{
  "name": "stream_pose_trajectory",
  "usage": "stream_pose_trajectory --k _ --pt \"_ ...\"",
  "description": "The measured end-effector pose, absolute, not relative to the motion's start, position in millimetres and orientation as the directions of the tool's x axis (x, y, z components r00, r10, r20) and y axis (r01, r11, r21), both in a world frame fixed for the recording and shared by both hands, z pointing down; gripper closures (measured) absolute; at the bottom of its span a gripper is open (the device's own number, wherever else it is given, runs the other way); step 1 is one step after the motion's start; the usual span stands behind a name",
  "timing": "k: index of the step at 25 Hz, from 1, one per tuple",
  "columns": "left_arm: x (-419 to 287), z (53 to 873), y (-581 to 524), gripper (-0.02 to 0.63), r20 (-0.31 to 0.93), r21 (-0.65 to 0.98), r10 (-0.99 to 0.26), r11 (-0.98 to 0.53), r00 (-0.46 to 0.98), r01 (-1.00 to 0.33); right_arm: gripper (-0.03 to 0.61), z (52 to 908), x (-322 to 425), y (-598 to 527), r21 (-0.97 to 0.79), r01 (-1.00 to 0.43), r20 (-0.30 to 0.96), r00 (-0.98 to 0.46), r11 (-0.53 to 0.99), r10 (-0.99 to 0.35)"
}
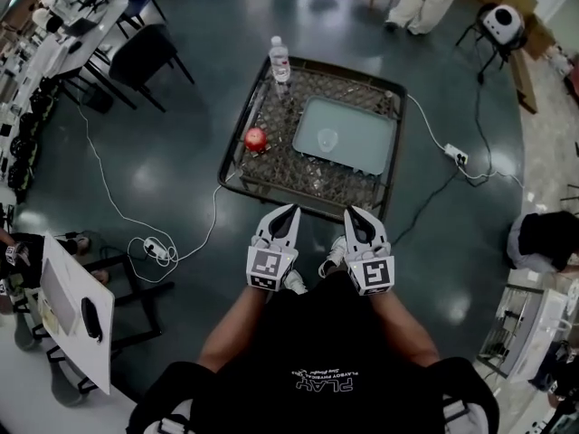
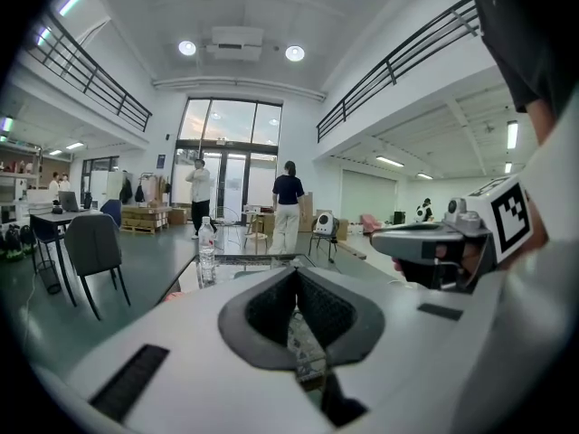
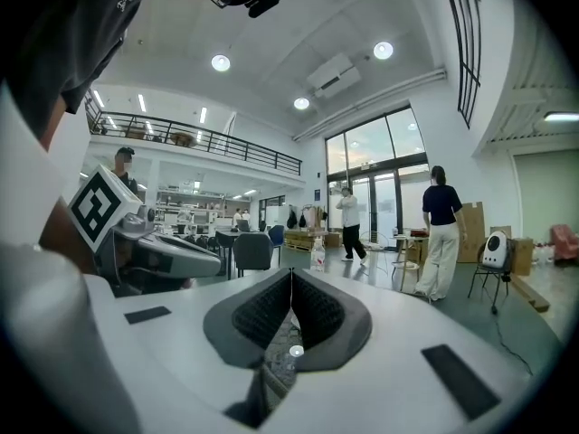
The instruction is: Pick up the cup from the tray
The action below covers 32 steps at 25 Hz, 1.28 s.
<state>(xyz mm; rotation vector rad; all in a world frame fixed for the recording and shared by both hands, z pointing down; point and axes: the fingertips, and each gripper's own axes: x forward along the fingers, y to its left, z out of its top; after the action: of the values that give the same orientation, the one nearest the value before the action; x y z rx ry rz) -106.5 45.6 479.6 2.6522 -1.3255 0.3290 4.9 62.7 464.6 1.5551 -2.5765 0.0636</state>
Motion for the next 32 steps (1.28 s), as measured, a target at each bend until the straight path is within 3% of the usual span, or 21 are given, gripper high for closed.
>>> stream_pose_trajectory --k 18,32 --pt "-45 492 -32 0.606 0.327 0.007 -0.792 -0.544 0.516 -0.839 0.571 466 55 -24 -0.045 -0.841 0.117 -0.54 0.539 -0.834" --pt "-33 526 -96 0.606 0.318 0.017 -0.719 -0.648 0.618 -0.762 0.571 490 59 -75 -0.006 -0.89 0.149 -0.453 0.457 -0.879"
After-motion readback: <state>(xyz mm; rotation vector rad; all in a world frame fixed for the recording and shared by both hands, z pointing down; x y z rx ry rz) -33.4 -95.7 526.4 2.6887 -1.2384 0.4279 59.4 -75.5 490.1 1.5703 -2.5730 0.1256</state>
